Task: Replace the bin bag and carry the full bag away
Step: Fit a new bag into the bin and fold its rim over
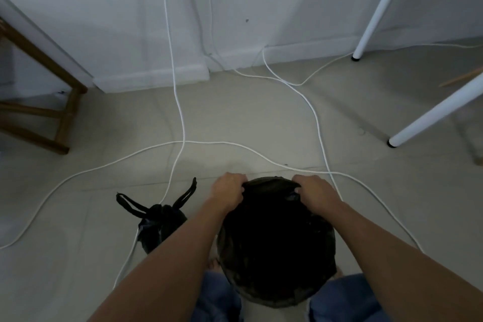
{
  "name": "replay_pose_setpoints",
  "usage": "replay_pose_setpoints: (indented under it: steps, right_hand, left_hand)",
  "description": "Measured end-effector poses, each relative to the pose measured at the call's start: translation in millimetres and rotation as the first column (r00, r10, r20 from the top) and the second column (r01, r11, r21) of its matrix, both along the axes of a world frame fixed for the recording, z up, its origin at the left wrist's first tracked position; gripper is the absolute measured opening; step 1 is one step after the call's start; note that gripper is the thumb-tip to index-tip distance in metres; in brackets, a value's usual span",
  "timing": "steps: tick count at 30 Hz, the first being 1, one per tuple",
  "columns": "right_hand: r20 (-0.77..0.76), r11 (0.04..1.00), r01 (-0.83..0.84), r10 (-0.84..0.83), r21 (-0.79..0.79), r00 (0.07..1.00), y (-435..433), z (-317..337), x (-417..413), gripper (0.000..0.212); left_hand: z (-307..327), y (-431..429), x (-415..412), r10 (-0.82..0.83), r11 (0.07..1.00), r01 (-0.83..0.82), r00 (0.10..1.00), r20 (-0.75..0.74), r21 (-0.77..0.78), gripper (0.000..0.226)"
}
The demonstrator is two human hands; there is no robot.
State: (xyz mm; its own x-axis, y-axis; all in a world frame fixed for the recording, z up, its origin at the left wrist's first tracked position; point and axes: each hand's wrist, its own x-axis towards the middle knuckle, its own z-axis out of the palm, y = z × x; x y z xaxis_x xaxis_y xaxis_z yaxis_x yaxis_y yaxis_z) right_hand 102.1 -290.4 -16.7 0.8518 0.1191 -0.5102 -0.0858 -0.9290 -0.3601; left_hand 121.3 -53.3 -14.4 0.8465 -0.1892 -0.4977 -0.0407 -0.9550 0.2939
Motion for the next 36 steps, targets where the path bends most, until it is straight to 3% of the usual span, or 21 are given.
replay_pose_setpoints:
  steps: [5,10,14,18,24,31,36]
  right_hand:
    - [-0.043,0.997,-0.012,0.015,0.072,0.999,-8.0,-3.0,4.6,0.015]
    - [-0.111,0.983,0.055,-0.036,0.172,0.993,-9.4,6.4,6.9,0.036]
    - [0.013,0.982,0.1,-0.103,0.163,0.995,1.1,4.3,9.5,0.026]
    - [0.044,0.99,0.099,-0.104,0.103,0.994,-0.3,0.8,10.7,0.019]
    - [-0.004,0.99,0.088,-0.088,0.109,0.996,-7.4,2.9,12.8,0.021]
    - [0.039,0.954,0.161,-0.177,0.253,0.983,-1.6,15.6,15.6,0.033]
    - [0.064,0.979,0.123,-0.135,0.159,0.989,10.7,7.5,10.1,0.022]
  left_hand:
    - [-1.3,23.5,0.9,0.015,0.986,-0.029,0.996,-0.085,-0.162,0.022]
    - [-2.5,39.1,-7.4,0.241,0.919,-0.289,0.95,-0.198,-0.268,0.048]
    - [-1.8,42.2,-10.7,0.108,0.97,-0.139,0.981,-0.16,-0.197,0.015]
    - [-6.2,48.9,-9.6,0.146,0.962,-0.182,0.973,-0.179,-0.204,0.028]
    - [-5.1,63.3,-8.0,0.245,0.912,-0.316,0.931,-0.271,-0.262,0.015]
    - [9.0,50.3,-5.4,0.379,0.891,-0.374,0.925,-0.031,-0.256,0.031]
    - [6.1,23.6,-15.3,0.201,0.973,-0.205,0.978,-0.05,-0.107,0.024]
